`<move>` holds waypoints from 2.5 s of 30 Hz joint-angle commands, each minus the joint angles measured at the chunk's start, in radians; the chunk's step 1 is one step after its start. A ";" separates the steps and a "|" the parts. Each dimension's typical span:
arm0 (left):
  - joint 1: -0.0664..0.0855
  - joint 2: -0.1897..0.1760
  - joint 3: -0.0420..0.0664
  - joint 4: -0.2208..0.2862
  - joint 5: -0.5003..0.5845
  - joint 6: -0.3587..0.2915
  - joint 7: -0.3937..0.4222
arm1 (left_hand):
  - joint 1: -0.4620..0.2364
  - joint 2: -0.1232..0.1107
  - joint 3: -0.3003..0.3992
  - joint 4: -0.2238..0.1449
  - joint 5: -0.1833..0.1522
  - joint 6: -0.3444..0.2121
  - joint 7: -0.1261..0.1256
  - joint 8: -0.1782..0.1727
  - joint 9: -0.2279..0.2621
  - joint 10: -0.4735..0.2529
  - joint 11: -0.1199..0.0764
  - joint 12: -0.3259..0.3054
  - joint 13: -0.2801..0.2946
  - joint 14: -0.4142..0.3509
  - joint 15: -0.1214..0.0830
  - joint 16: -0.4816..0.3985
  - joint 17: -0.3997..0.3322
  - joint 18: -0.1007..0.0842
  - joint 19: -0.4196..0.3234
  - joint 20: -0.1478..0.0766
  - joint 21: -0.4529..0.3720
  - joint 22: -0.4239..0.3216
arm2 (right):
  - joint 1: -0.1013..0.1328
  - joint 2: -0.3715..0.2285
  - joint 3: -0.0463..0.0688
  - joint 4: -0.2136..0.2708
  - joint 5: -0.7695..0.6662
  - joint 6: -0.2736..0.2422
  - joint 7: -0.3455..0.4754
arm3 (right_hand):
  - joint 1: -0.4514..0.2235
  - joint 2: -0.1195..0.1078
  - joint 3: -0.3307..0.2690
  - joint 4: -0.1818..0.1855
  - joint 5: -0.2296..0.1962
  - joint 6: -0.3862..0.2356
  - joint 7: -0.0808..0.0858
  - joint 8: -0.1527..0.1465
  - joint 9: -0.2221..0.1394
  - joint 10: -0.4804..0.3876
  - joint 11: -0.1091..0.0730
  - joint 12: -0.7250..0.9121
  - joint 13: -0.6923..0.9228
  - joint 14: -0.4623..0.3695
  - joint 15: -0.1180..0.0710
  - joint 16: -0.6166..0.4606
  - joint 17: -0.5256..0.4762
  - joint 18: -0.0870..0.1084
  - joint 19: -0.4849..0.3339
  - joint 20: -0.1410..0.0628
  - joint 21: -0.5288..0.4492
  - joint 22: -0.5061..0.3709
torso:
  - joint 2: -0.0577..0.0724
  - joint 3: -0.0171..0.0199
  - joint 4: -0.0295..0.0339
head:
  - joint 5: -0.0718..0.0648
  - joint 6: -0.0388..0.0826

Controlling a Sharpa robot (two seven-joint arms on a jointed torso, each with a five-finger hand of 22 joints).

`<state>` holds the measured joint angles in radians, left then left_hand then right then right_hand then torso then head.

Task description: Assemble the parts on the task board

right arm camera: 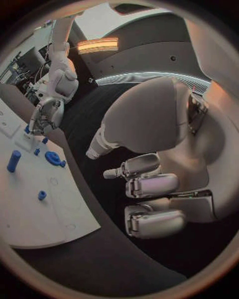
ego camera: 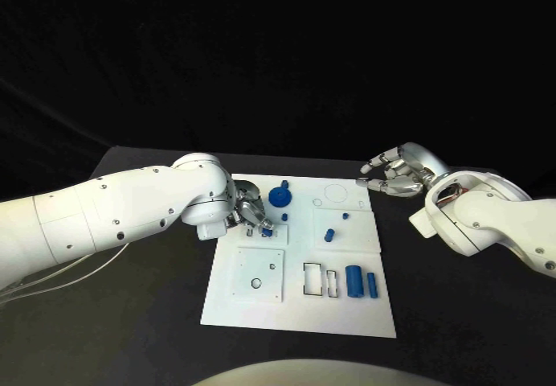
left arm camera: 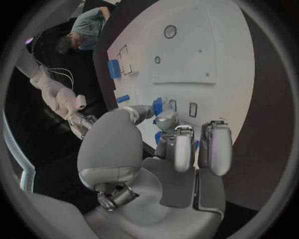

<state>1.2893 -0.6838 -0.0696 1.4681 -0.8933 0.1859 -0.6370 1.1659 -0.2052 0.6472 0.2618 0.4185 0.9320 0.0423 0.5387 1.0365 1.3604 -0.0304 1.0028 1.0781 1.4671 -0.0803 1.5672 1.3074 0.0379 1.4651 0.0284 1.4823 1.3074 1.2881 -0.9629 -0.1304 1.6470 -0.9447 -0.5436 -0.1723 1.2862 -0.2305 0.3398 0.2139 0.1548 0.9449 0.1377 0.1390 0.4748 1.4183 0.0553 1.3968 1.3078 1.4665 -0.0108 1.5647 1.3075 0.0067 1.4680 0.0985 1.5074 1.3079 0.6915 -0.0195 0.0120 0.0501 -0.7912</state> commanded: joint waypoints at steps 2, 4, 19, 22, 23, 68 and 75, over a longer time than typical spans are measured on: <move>0.000 -0.001 -0.001 0.005 0.031 -0.041 0.010 | -0.015 0.002 0.178 -0.189 0.014 0.009 -0.005 0.005 0.003 0.010 -0.002 0.012 0.006 0.104 -0.004 0.004 0.263 -0.007 0.016 0.002 -0.003 0.168 | -0.001 0.000 0.000 0.000 -0.004 0.013 0.001 | 0.007 -0.001 -0.001 0.007 0.004 0.004 -0.005 0.006 0.001 -0.007 -0.001 -0.004 0.077 0.104 -0.001 0.006 0.263 0.010 0.064 -0.001 -0.003 0.235 | 0.001 0.0000 0.0002 | 0.003 0.001; 0.000 -0.001 -0.002 0.006 0.023 -0.052 0.012 | -0.025 0.002 0.181 -0.199 0.029 0.013 -0.006 0.007 0.005 0.016 -0.004 0.022 0.015 0.104 -0.005 0.004 0.263 -0.007 0.018 0.001 -0.002 0.170 | -0.001 0.000 0.000 -0.001 -0.004 0.013 0.001 | 0.007 -0.001 -0.001 0.007 0.004 0.004 -0.005 0.006 0.001 -0.007 -0.001 -0.004 0.077 0.104 -0.001 0.006 0.263 0.010 0.064 -0.001 -0.003 0.235 | 0.001 0.0001 0.0002 | 0.004 0.001; -0.003 0.003 -0.013 0.033 -0.200 -0.086 0.026 | -0.038 -0.001 0.184 -0.219 0.055 0.021 -0.009 0.015 0.010 0.036 -0.006 0.062 0.047 0.104 -0.007 0.004 0.263 -0.008 0.021 -0.001 0.001 0.175 | -0.003 0.000 0.000 -0.003 -0.002 0.013 0.005 | 0.004 -0.001 -0.001 0.012 0.007 0.004 -0.005 0.007 0.003 -0.006 -0.001 -0.003 0.077 0.104 -0.001 0.006 0.263 0.011 0.063 -0.001 -0.005 0.235 | 0.002 -0.0023 -0.0010 | 0.007 -0.003; -0.004 0.004 -0.016 0.034 -0.218 -0.082 0.023 | -0.040 -0.001 0.186 -0.221 0.061 0.024 -0.009 0.017 0.012 0.039 -0.006 0.066 0.050 0.104 -0.007 0.004 0.263 -0.009 0.023 -0.001 0.002 0.177 | -0.003 0.000 0.000 -0.004 -0.002 0.013 0.006 | 0.004 -0.001 -0.001 0.012 0.007 0.004 -0.005 0.007 0.003 -0.006 -0.001 -0.003 0.077 0.104 -0.001 0.006 0.263 0.011 0.063 -0.001 -0.005 0.235 | 0.002 -0.0028 -0.0015 | 0.007 -0.003; -0.004 0.004 -0.016 0.034 -0.221 -0.080 0.022 | -0.041 -0.001 0.186 -0.222 0.062 0.025 -0.009 0.018 0.012 0.039 -0.006 0.066 0.050 0.104 -0.007 0.004 0.263 -0.009 0.023 -0.001 0.003 0.177 | -0.003 0.000 0.000 -0.004 -0.002 0.013 0.006 | 0.004 -0.001 -0.001 0.012 0.007 0.004 -0.005 0.007 0.003 -0.006 -0.001 -0.003 0.077 0.104 -0.001 0.006 0.263 0.011 0.063 -0.001 -0.005 0.235 | 0.002 -0.0030 -0.0015 | 0.007 -0.003; -0.012 0.020 -0.031 0.017 -0.254 -0.019 -0.002 | -0.080 -0.009 0.193 -0.239 0.121 0.044 -0.011 0.042 0.025 0.057 -0.004 0.086 0.063 0.104 -0.015 0.004 0.263 -0.010 0.028 -0.006 0.008 0.185 | -0.004 0.000 0.000 -0.003 0.001 0.015 0.009 | -0.001 0.001 -0.001 0.021 0.012 0.003 -0.005 0.009 0.007 -0.008 -0.002 -0.005 0.075 0.104 -0.002 0.006 0.263 0.012 0.062 -0.002 -0.008 0.234 | 0.002 -0.0020 -0.0022 | 0.013 -0.023; -0.014 0.020 -0.034 0.015 -0.265 -0.021 -0.003 | -0.082 -0.009 0.193 -0.240 0.121 0.045 -0.012 0.043 0.025 0.057 -0.005 0.086 0.063 0.104 -0.015 0.004 0.263 -0.011 0.029 -0.006 0.009 0.186 | -0.004 -0.001 0.000 -0.002 0.002 0.015 0.009 | -0.002 0.001 -0.001 0.022 0.013 0.003 -0.005 0.009 0.007 -0.008 -0.002 -0.006 0.074 0.104 -0.002 0.006 0.263 0.012 0.062 -0.002 -0.008 0.234 | 0.002 -0.0012 -0.0010 | 0.012 -0.026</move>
<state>1.2781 -0.6654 -0.1015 1.4827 -1.1450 0.1522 -0.6384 1.0838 -0.2267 0.6736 0.1967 0.5339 0.9696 0.0368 0.5770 1.0618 1.4084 -0.0356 1.0843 1.1405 1.4669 -0.0875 1.5672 1.3073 0.0381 1.4651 0.0286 1.4863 1.3078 1.2848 -0.9637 -0.1305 1.6434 -0.9405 -0.5407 -0.1697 1.2862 -0.2305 0.3383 0.2320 0.1626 0.9449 0.1377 0.1429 0.4805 1.4183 0.0553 1.3969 1.3073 1.4665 -0.0108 1.5647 1.3073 0.0067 1.4680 0.0985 1.5025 1.3080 0.6933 -0.0210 0.0098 0.0627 -0.8158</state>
